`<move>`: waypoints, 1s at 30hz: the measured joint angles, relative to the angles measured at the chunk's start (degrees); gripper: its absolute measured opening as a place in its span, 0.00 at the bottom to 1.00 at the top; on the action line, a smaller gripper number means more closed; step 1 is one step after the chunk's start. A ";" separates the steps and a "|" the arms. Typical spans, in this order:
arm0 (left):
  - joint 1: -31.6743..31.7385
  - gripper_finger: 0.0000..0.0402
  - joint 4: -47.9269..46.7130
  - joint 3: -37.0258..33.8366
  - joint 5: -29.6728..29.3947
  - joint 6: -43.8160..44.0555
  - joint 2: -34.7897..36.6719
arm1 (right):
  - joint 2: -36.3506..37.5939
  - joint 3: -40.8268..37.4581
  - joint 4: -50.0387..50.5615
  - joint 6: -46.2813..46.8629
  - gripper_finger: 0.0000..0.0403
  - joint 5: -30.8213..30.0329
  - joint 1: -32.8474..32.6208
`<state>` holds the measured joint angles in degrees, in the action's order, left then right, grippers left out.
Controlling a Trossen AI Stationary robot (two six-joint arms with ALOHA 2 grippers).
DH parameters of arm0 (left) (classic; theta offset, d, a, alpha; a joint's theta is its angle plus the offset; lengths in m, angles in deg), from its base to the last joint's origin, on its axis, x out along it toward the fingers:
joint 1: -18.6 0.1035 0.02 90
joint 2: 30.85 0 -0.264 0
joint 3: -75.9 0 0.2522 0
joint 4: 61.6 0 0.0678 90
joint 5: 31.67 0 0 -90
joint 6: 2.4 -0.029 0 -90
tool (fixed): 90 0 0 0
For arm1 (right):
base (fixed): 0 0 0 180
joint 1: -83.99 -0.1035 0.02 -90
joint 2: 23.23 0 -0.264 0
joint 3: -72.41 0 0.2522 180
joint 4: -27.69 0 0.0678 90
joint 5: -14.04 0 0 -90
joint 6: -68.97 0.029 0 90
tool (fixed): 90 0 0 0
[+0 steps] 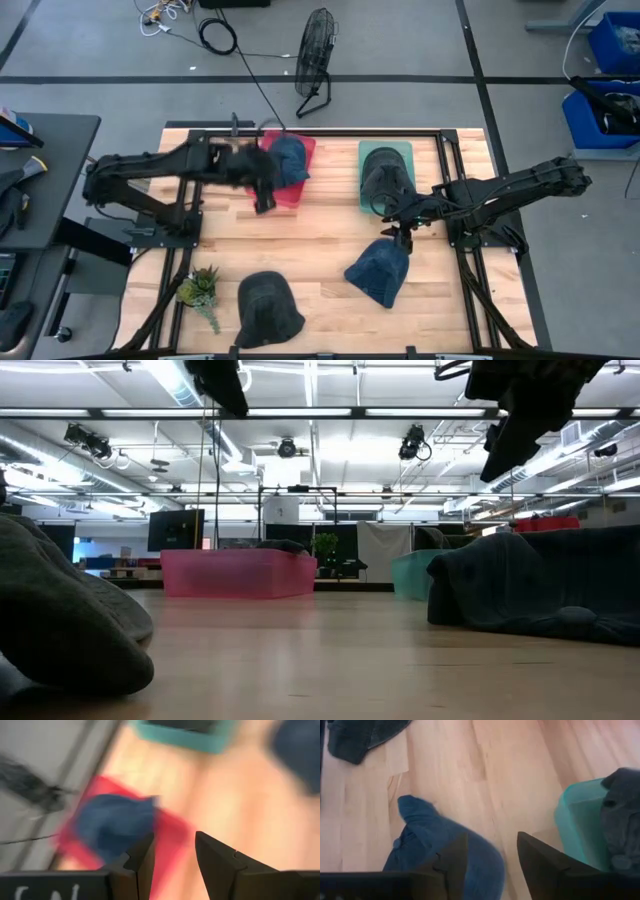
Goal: Pick & Place hat
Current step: Put the black cap into the blue bin
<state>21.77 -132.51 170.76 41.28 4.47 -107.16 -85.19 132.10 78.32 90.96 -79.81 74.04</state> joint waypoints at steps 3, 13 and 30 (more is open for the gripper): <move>-6.74 0.36 -0.20 0.00 1.82 7.03 0.08 | 0.00 0.00 0.21 1.00 0.46 1.00 -0.64; -29.67 0.36 0.87 -0.02 1.69 22.74 -8.76 | -0.02 0.00 0.49 3.03 0.47 -3.17 -4.80; -44.76 0.36 2.83 -0.07 6.29 55.44 -31.35 | -0.02 0.00 0.36 3.02 0.47 -3.22 -4.79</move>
<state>-22.99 -129.67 170.69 47.57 59.91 -138.52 -85.21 132.10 78.68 93.98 -83.03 69.25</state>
